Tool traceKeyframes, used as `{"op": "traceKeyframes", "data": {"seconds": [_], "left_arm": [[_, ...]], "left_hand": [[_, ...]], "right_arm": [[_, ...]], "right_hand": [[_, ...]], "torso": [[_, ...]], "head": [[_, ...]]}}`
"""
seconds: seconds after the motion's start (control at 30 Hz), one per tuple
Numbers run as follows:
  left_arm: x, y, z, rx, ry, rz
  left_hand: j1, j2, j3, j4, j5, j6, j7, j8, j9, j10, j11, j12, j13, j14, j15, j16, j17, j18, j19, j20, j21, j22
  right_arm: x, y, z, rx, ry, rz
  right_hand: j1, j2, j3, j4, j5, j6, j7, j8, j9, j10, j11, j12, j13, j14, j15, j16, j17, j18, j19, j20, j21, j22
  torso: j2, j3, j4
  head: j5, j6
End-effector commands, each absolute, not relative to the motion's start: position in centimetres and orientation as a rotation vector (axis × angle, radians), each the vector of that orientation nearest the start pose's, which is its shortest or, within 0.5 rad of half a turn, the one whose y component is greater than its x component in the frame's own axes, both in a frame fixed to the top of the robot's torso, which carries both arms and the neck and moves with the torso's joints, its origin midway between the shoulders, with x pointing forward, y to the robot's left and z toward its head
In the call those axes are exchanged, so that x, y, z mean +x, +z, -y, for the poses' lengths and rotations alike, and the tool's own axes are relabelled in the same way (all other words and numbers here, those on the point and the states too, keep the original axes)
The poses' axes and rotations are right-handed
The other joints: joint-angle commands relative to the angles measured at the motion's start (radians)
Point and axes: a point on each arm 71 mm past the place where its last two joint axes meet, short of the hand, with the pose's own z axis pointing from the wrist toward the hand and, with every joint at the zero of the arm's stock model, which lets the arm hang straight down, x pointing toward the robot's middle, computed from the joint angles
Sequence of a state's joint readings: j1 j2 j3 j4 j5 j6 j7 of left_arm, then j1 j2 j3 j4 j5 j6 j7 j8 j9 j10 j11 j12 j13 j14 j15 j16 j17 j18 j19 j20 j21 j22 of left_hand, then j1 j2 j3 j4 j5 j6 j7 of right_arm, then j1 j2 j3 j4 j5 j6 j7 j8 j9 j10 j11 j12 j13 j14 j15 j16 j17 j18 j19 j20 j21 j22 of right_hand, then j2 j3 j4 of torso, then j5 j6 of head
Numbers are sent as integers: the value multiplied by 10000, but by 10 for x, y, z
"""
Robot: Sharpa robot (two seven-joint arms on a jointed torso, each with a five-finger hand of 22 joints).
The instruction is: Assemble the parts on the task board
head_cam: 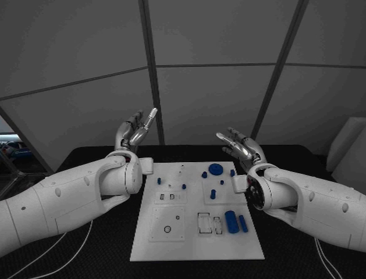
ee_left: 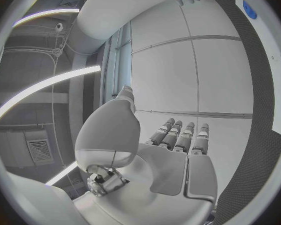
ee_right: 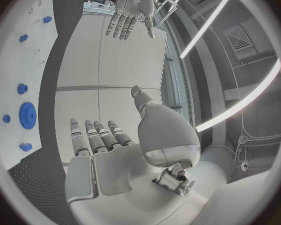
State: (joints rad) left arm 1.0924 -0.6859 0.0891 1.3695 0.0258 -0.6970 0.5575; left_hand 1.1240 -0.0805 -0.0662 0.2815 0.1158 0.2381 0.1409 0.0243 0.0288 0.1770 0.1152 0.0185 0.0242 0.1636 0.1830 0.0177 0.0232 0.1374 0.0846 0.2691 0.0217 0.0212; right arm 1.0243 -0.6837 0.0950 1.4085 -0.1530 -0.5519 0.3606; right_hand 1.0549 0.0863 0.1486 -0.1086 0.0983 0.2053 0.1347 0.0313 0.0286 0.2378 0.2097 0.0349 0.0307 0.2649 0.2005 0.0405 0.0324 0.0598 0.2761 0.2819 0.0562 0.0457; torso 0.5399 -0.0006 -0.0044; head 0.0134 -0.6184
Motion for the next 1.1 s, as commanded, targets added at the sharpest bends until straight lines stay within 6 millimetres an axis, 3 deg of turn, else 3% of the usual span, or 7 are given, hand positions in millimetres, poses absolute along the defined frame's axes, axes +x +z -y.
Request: {"op": "traceKeyframes", "data": {"seconds": [0.03, 0.2, 0.23, 0.33, 0.43, 0.53, 1.1], "left_arm": [[517, -186, -201, -11596, -13386, -10226], [517, -186, -201, -11596, -13386, -10226], [513, -182, -216, -11331, -13778, -10109], [511, -181, -220, -11260, -13930, -10122], [507, -178, -224, -11073, -14097, -10238], [503, -176, -227, -10917, -14220, -10365], [475, -162, -227, -10411, -14959, -11126]], "left_hand": [[721, 276, 119, 100, 40, 505, 334, 120, 65, 669, 360, 150, 79, 681, 417, 198, 103, 29, 67, 241, 96, 36], [1248, 675, 192, -66, 5, 1806, 622, 351, 200, 2586, 1152, 489, 250, 2488, 596, 691, 295, -185, 1012, 254, 555, 291], [1392, 752, 172, -155, -8, 2460, 764, 482, 265, 3045, 1214, 559, 268, 2997, 584, 819, 326, -180, 1391, 258, 737, 380], [1826, 894, 116, -502, -28, 4084, 691, 774, 389, 5136, 1417, 976, 403, 4875, 462, 1279, 448, -66, 3211, 232, 1581, 793], [2220, 1004, 68, -898, -35, 5921, 1024, 1110, 518, 6840, 980, 1304, 460, 6539, 64, 1689, 542, 311, 5178, 214, 2482, 1173], [2442, 1068, 21, -1198, -37, 6589, 921, 1165, 496, 7538, 792, 1331, 422, 7377, -154, 1790, 552, 457, 5992, 140, 2805, 1256], [2628, 1252, -261, -1803, -39, 7438, 680, 676, 366, 8823, 457, 866, 411, 9299, -636, 1612, 766, 475, 7816, -350, 3496, 1372]], "right_arm": [[497, -227, 165, 10474, 14070, -15139], [499, -228, 163, 10314, 14131, -15394], [502, -211, 184, 5734, 12198, -14298], [503, -207, 186, 4693, 11762, -14279], [506, -202, 188, 3602, 11263, -14402], [509, -195, 189, 2718, 10767, -14599], [532, -160, 186, -1540, 6870, -16029]], "right_hand": [[1733, -25, 318, -831, 214, 3004, 1333, 653, 352, 4176, 360, 832, 359, 4320, 234, 895, 338, 731, 2752, 90, 1011, 495], [2353, -107, 553, -1237, 431, 6056, 1050, 1288, 614, 6666, -119, 1302, 430, 6414, -267, 1319, 397, 1225, 4358, 55, 1728, 728], [2381, -165, 656, -1313, 494, 6376, 1009, 1272, 573, 7022, -240, 1249, 372, 6764, -351, 1329, 373, 1248, 4634, 12, 1857, 749], [2419, -229, 910, -1444, 495, 6841, 869, 1236, 503, 7601, -368, 1133, 331, 7374, -533, 1362, 385, 1272, 5009, -120, 2028, 766], [2355, -380, 1218, -1584, 565, 7262, 751, 1170, 434, 8158, -539, 946, 315, 8082, -759, 1414, 428, 1275, 5529, -355, 2305, 834], [2261, -537, 1487, -1665, 752, 7628, 615, 1137, 412, 8750, -693, 846, 342, 8794, -993, 1504, 513, 1267, 5997, -582, 2597, 928], [1929, -1311, 1498, -1395, 1276, 8586, 163, 844, 401, 9813, -1246, 261, 348, 12300, -1956, 3182, 1981, 1229, 8344, -1835, 5113, 2170]], "torso": [[-2, -1, -2], [-2, -1, -2], [250, 29, -60], [345, 57, -63], [461, 74, -63], [594, 77, -69], [1317, 1, -10]], "head": [[2, 1], [2, 1], [-98, -222], [-78, -198], [-81, -159], [-100, -136], [-205, 38]]}}
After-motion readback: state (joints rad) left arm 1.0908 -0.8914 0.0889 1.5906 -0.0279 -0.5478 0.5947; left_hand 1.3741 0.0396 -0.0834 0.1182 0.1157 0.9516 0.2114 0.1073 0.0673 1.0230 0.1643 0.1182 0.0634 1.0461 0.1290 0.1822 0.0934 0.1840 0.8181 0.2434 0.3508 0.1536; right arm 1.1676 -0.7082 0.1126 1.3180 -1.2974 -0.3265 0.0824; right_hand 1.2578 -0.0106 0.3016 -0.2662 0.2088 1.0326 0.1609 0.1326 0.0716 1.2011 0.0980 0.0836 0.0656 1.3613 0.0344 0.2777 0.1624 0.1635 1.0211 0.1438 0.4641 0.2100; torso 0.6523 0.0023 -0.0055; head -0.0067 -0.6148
